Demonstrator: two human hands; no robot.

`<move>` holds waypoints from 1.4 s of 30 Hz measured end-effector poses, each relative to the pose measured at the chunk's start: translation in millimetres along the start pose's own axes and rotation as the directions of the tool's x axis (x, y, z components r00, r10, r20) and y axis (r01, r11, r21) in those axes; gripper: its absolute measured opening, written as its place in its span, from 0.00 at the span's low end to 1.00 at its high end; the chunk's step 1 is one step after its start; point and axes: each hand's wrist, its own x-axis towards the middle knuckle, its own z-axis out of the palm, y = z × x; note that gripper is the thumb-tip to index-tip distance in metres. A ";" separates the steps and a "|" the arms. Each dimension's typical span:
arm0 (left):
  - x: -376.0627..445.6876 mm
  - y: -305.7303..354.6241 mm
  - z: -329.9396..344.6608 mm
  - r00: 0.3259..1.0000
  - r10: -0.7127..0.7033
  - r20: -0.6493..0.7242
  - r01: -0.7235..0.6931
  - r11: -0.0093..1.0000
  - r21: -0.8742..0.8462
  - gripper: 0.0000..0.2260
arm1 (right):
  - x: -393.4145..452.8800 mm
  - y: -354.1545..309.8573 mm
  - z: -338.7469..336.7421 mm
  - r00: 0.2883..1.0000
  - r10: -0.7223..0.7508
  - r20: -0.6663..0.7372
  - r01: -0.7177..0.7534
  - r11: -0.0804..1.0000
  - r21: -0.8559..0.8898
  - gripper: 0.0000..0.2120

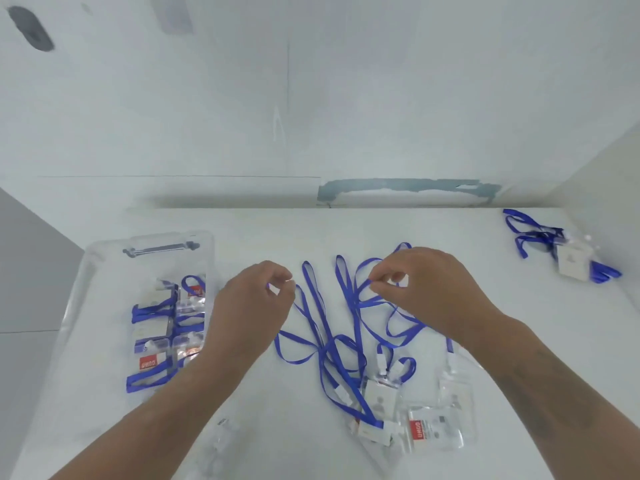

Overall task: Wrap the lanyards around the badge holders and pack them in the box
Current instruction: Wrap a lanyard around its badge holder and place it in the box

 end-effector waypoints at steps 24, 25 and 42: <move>-54.3 0.5 192.1 0.847 -0.178 0.501 0.015 0.950 0.311 0.12 | -44.8 76.1 158.6 0.835 0.488 0.256 -0.508 0.861 0.016 0.16; -53.6 -0.1 193.0 0.851 -0.183 0.492 0.025 0.950 0.310 0.13 | -43.6 75.9 159.6 0.832 0.490 0.259 -0.514 0.858 0.027 0.15; -30.9 32.7 154.8 0.813 -0.166 0.558 0.230 0.972 -0.046 0.06 | -42.5 97.6 91.9 0.613 0.663 0.430 -0.451 -0.153 0.879 0.05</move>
